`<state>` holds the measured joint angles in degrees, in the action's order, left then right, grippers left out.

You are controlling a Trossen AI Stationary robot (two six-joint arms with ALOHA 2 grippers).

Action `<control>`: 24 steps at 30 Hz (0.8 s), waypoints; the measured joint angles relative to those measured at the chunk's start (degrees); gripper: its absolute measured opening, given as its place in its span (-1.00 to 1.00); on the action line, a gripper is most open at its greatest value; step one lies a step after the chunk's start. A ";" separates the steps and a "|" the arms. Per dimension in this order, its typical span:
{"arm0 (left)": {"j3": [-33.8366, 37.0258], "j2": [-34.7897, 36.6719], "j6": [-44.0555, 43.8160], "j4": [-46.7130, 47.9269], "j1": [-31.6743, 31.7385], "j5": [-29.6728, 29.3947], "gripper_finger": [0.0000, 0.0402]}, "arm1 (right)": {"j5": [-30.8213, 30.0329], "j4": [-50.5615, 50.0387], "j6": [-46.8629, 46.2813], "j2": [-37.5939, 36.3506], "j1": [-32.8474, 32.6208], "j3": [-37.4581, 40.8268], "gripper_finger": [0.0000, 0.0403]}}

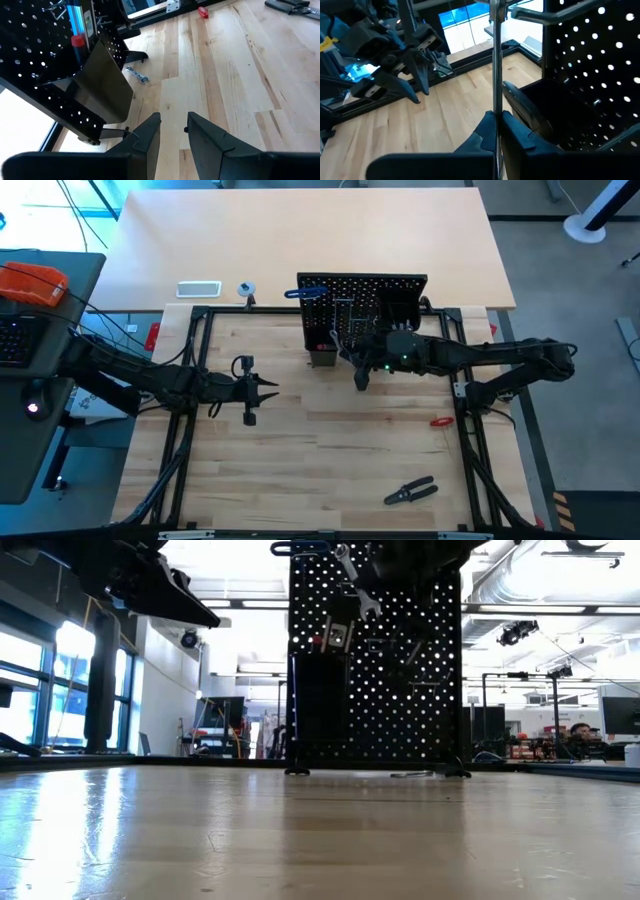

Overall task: Hang tools onto peg board
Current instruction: Hang the wrench on the pegboard

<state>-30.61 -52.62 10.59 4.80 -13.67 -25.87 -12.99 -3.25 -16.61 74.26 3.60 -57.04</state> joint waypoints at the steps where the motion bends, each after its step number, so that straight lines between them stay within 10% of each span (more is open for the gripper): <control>1: 0.00 0.02 0.00 0.00 0.00 0.00 -0.54 | -0.01 0.00 -0.03 0.00 0.20 0.00 -1.00; 24: 0.00 0.00 -0.45 -0.09 0.00 0.02 -0.54 | -0.92 0.08 -1.56 0.02 1.64 0.00 -0.61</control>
<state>-30.61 -52.62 10.14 4.71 -13.67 -25.85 -13.91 -3.17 -18.17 74.28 5.23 -57.04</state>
